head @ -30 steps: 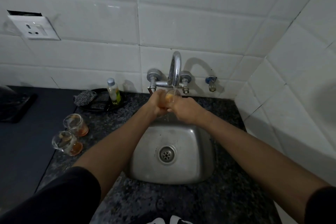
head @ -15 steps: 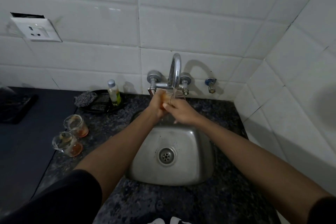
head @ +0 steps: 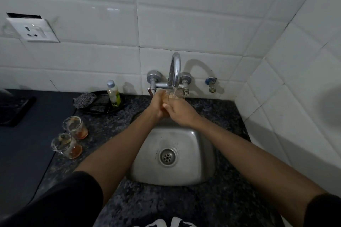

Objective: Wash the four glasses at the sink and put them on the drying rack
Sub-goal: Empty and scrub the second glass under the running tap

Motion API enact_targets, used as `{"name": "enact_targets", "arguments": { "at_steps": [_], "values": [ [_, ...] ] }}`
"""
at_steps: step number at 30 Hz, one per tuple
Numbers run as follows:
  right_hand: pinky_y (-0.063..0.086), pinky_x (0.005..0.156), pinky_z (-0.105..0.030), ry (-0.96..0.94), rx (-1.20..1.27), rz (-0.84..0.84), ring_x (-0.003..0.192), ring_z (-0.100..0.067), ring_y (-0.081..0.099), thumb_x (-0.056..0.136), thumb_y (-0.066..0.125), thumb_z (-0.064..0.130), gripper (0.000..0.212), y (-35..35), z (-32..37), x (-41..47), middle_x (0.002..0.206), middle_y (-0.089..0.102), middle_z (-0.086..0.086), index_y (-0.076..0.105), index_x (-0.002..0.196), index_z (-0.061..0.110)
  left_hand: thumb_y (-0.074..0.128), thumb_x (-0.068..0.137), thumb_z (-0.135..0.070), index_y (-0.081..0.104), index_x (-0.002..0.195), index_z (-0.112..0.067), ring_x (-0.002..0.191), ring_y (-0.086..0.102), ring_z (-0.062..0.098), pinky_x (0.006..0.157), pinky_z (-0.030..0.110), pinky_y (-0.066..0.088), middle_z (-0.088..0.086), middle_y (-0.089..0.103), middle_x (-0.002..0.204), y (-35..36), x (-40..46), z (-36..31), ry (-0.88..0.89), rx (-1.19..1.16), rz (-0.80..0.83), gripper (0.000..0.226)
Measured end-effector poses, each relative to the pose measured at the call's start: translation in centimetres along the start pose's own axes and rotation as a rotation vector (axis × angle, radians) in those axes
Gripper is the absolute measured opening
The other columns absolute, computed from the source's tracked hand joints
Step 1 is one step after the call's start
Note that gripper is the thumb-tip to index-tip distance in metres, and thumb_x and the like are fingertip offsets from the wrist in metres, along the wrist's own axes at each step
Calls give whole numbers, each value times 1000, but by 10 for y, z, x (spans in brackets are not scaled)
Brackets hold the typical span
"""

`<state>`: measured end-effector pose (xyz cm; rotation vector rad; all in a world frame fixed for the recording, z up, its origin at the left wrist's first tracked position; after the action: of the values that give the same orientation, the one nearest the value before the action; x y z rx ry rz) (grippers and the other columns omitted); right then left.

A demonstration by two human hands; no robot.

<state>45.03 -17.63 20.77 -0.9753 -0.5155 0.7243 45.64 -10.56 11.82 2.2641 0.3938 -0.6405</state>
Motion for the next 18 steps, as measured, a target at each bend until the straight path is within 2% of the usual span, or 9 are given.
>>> {"name": "enact_targets", "arguments": {
  "at_steps": [2,4,7,9,10,12,15,17,18],
  "values": [
    [59,76,-45,-153,-293,81,93,-26,68,105,54,25,28,7,3,-4,119,66,-9,58,133,25,43,102,-51,73,89,-9,72,66,22,64,31,50,8,72,81,-5,0,0,-45,62,-4,53],
    [59,75,-41,-188,-367,129,99,-24,67,103,58,22,38,14,-6,-5,130,63,-6,55,138,34,41,104,-45,69,87,-9,66,61,19,56,28,47,7,66,78,-9,0,-3,-30,63,-18,48],
    [59,90,-51,-67,-6,107,109,-27,67,106,51,31,34,16,-3,-5,127,66,-9,58,138,22,44,104,-34,67,88,-6,69,68,21,66,33,58,10,68,79,-7,-1,-4,27,5,-15,40],
    [63,80,-51,124,254,83,100,-28,69,109,45,34,37,19,-8,0,116,67,-13,59,134,11,46,104,-31,70,92,-1,76,73,24,81,38,58,14,72,87,-1,-3,-3,60,0,12,40],
    [63,77,-51,168,297,62,94,-27,69,110,45,32,36,18,-10,2,111,67,-14,60,130,6,45,105,-30,70,94,-1,80,73,25,86,38,56,15,73,91,0,-5,-4,74,2,26,41],
    [60,87,-50,70,223,-8,93,-20,65,109,46,25,32,12,-5,2,109,68,-14,64,124,3,42,106,-30,70,101,0,88,71,27,91,39,53,16,72,98,4,-10,-6,74,-5,64,41],
    [49,106,-35,-102,172,6,117,-17,62,106,51,17,33,12,-5,-7,133,67,-8,63,136,10,48,105,-34,71,104,-3,89,69,27,87,39,54,14,72,96,2,-13,-10,56,30,84,38],
    [47,109,-32,-40,256,-11,126,-17,61,105,56,16,38,17,-17,-13,139,66,-6,62,142,14,54,102,-30,72,96,-8,82,69,23,79,37,55,10,70,92,-5,-11,-10,73,53,60,29],
    [51,106,-33,15,344,-25,122,-17,64,103,60,16,38,19,-23,-16,135,68,-6,63,141,15,57,100,-28,71,94,-9,80,68,22,76,36,56,9,69,90,-7,-11,-9,92,62,42,25]
  ]
}}
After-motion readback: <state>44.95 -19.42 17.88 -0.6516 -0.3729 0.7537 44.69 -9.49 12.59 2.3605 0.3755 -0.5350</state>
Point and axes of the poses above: each hand's wrist, its own x-axis towards the middle knuckle, its own y-axis out of the palm, z = x × y, the point moved 9 cm from there along x, towards the middle knuckle
